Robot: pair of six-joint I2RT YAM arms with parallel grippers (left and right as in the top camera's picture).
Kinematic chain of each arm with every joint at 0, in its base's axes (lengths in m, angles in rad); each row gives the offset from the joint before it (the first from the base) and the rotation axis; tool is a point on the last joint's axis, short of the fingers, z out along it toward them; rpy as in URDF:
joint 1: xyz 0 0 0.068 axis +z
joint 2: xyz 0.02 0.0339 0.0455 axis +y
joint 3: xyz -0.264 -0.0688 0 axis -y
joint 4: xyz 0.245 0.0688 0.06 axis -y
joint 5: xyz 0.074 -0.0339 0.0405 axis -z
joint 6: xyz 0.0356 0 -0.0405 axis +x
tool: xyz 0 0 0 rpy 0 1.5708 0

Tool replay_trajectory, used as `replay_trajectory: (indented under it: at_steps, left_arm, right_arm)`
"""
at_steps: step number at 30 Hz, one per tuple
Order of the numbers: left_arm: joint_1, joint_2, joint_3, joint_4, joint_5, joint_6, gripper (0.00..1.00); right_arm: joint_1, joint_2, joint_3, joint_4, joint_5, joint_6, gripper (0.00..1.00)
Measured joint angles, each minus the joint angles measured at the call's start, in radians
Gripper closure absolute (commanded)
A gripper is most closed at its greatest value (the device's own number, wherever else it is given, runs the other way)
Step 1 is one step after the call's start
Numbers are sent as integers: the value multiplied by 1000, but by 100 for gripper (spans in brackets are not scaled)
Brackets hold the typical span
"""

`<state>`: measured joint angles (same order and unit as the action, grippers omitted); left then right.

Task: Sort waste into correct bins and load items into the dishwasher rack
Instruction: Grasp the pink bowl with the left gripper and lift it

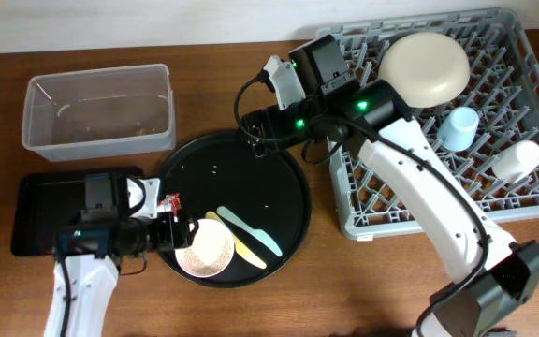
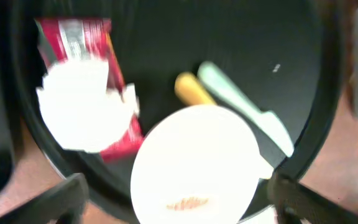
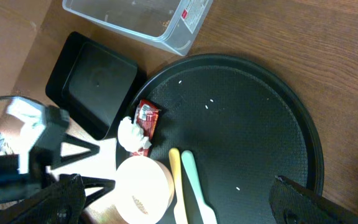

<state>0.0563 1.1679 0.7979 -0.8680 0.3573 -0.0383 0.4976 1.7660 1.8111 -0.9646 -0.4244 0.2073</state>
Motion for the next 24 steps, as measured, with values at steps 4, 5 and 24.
replay_trajectory:
  at_steps: [4, 5, 24]
  left_arm:
    - [0, 61, 0, -15, -23, -5, 36]
    - [0, 77, 0, -16, -26, -5, 37]
    - [0, 308, 0, 19, -82, -8, 69]
  right_arm:
    - [0, 0, 0, -1, 14, -1, 2]
    - [0, 0, 0, -1, 20, 0, 2]
    - [0, 0, 0, -3, 47, -1, 2]
